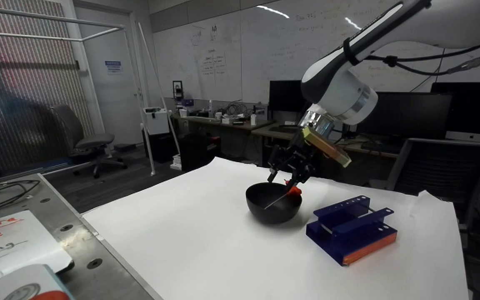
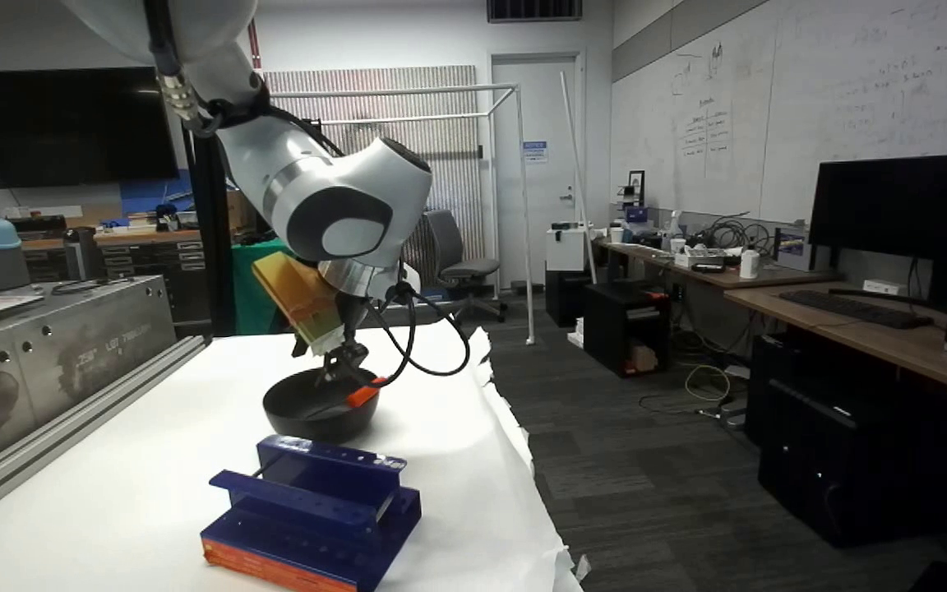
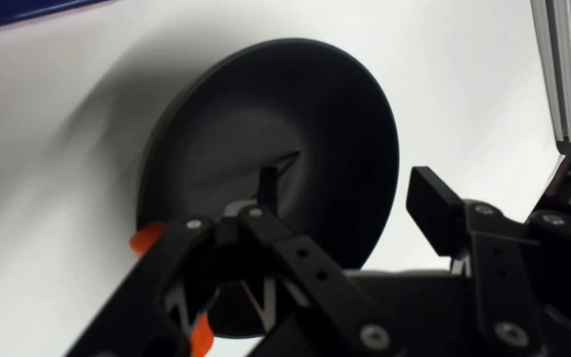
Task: Put the red object in the bowl
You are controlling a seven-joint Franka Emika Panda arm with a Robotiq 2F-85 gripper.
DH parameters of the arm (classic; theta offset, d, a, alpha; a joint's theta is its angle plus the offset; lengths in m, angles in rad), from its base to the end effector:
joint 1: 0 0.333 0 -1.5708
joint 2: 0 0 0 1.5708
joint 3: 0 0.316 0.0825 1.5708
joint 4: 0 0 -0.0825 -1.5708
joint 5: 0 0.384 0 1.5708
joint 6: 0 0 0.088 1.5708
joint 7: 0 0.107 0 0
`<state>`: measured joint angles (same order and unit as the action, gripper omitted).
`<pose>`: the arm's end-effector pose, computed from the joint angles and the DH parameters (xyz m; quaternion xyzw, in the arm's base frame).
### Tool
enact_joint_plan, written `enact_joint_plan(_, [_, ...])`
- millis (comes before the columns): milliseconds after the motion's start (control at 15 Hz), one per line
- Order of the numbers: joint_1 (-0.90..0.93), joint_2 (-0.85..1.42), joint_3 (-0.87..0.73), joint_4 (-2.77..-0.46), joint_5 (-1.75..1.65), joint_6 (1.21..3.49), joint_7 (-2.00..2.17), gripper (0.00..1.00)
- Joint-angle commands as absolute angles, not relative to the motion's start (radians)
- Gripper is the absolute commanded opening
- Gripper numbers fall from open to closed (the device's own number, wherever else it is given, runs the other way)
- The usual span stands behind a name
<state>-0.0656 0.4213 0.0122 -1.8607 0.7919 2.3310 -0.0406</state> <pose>0.6454 -0.0230 0.3008 -0.9198 0.2653 -0.0356 0.2869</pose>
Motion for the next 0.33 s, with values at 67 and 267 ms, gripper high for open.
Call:
enact_joint_plan(67, [-0.060, 0.336, 0.000, -1.850, 0.709, 2.226, 0.033, 1.00])
enact_joint_plan(267, [-0.036, 0.226, -0.022, -1.889, 0.583, 2.152, 0.191, 1.00])
